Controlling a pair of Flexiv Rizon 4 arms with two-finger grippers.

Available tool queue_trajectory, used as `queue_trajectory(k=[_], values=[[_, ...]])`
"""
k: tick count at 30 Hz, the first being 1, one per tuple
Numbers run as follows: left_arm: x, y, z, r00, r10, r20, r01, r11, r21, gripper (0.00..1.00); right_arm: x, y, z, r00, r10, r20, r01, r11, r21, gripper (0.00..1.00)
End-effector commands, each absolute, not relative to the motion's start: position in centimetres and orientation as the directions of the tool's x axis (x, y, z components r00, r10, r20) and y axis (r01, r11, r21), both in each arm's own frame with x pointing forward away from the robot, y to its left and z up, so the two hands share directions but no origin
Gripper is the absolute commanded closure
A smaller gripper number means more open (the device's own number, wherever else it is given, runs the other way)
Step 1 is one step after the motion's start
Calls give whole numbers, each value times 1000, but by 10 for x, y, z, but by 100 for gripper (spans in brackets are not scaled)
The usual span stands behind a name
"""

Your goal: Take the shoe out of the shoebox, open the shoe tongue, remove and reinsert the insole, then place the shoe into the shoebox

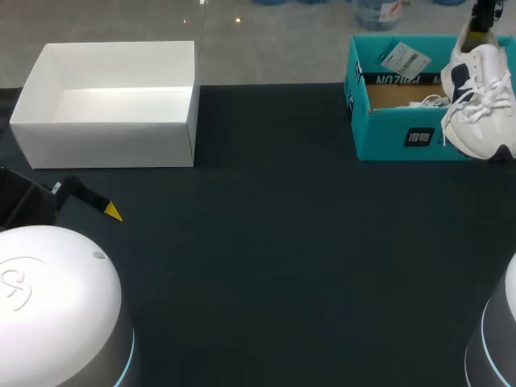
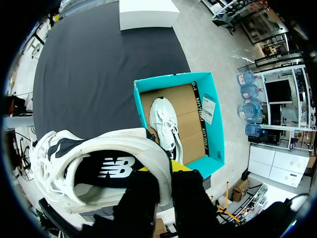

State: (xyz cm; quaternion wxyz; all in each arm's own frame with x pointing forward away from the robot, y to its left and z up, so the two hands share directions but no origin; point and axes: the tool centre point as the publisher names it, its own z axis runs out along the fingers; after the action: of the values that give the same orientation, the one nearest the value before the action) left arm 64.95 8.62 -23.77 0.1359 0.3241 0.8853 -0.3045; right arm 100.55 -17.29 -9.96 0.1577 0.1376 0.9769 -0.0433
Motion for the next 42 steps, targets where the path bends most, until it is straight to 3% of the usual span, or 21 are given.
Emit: queue_trajectory(k=[1,14,26,42], values=[[650,86,-238,-753,493,-436,657,605,-450,0,1025,-187,-96,-909,255,-330,280,960,-27,100],[650,86,-238,-753,493,-436,657,605,-450,0,1133,-257,-95,-888,231,-397,261,965,-21,100],[650,86,-238,-753,493,-436,657,605,-450,0,1200,-271,-109,-884,258,-389,311,947,-78,100],[650,86,-238,-753,493,-436,657,605,-450,0,1217,-281,-110,-881,289,-376,339,938,-73,100]])
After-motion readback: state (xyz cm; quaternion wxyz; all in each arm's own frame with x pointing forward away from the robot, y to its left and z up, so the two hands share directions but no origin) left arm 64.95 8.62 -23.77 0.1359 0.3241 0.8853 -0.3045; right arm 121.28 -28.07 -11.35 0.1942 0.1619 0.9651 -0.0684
